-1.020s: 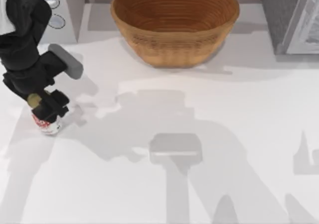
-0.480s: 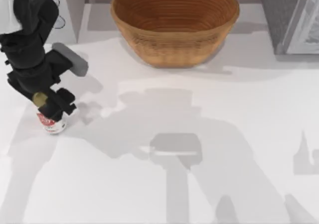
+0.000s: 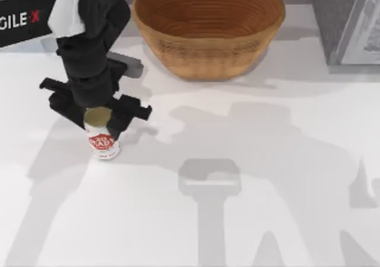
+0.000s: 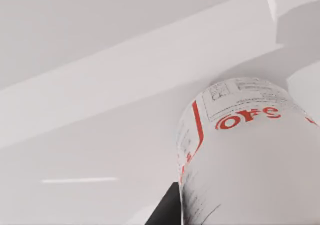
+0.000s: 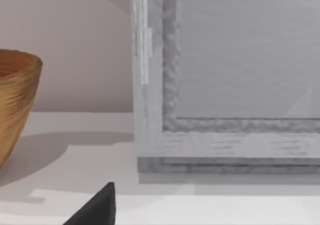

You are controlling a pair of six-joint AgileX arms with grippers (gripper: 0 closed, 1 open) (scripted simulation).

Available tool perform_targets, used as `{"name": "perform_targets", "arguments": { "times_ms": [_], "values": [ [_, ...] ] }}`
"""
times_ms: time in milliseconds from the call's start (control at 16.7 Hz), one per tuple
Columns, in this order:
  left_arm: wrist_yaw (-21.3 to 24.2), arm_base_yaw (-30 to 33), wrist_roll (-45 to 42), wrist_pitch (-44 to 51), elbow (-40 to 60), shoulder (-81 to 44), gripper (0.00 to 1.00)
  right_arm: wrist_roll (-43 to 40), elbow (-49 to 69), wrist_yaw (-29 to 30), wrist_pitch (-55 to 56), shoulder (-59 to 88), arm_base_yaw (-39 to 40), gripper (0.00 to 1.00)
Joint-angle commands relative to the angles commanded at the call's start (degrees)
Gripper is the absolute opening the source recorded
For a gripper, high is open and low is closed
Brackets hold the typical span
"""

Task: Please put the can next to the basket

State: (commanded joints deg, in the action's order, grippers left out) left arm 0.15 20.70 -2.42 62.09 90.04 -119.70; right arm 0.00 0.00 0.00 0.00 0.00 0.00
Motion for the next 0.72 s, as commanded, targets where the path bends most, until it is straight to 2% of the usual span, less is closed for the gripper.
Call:
{"name": "perform_targets", "arguments": {
  "times_ms": [180,360,540,720],
  "values": [
    [0.0,4.5,15.1,1.8,2.8,-1.4,0.0,0.0,0.0,0.0,0.0,0.0,0.0,1.0],
    [0.0,8.2,26.0,2.7,5.1,-1.9,0.0,0.0,0.0,0.0,0.0,0.0,0.0,1.0],
    [-0.1,10.4,31.5,3.0,6.4,-1.8,0.0,0.0,0.0,0.0,0.0,0.0,0.0,1.0],
    [-0.1,10.6,32.1,3.0,6.6,-1.7,0.0,0.0,0.0,0.0,0.0,0.0,0.0,1.0]
  ]
}}
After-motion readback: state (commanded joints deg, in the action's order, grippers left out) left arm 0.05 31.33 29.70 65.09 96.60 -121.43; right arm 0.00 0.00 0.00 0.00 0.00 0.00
